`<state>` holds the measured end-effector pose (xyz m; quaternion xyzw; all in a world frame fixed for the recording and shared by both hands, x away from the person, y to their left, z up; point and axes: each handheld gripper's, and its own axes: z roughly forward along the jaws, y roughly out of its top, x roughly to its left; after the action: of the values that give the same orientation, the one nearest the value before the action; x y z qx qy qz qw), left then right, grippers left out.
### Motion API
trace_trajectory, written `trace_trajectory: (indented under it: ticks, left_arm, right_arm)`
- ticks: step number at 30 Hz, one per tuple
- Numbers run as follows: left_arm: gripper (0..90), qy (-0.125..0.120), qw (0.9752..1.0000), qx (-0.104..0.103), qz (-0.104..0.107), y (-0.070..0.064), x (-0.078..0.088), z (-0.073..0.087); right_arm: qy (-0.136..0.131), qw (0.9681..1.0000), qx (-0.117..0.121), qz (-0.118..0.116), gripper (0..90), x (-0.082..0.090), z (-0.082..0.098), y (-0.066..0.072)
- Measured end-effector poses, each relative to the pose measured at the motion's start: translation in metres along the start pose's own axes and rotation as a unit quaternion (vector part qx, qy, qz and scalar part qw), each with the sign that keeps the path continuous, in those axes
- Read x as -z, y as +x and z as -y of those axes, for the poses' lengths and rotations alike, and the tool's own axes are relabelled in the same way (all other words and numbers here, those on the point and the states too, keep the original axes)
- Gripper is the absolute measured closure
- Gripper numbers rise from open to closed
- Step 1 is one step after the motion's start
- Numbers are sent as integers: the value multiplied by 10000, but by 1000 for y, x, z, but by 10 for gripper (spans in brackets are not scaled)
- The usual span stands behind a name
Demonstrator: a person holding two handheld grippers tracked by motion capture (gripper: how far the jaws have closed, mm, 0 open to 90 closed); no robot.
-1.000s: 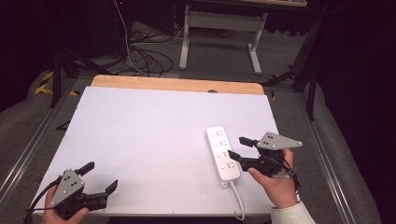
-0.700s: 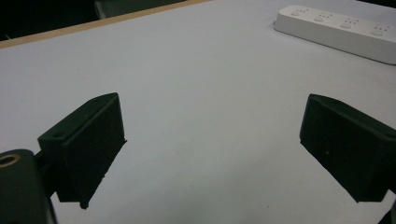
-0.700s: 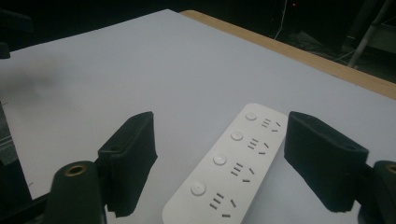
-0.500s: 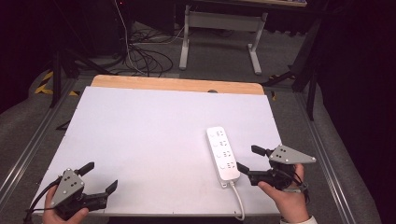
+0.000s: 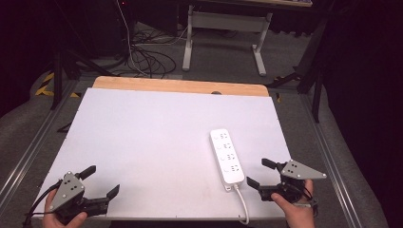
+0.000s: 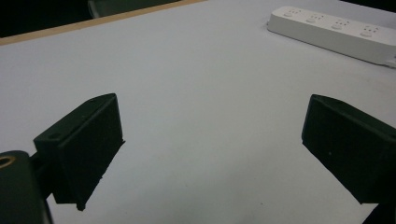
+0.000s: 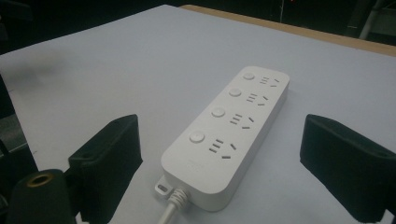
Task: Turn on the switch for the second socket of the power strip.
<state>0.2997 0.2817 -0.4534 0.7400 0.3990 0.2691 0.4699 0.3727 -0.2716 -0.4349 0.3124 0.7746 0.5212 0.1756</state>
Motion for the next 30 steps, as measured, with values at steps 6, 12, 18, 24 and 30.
trace_trajectory:
  ticks: [6,12,18,24,30]
  left_arm:
    - [51,22,10000,-48,8,0,0,0]
    - [51,25,10000,-40,-18,0,0,0]
    - [51,75,9999,-68,-12,0,0,1]
    - [51,76,10000,-54,-20,0,0,2]
    - [48,82,9999,-123,-49,-1,1,4]
  right_arm:
    - [23,10000,77,57,158,-2,17,-4]
    - [305,9995,9,38,87,-8,33,-9]
    - [454,9987,-134,167,60,-10,46,-10]
    - [632,9974,-240,249,67,-10,57,-10]
    - [852,9958,-139,305,72,-13,60,-7]
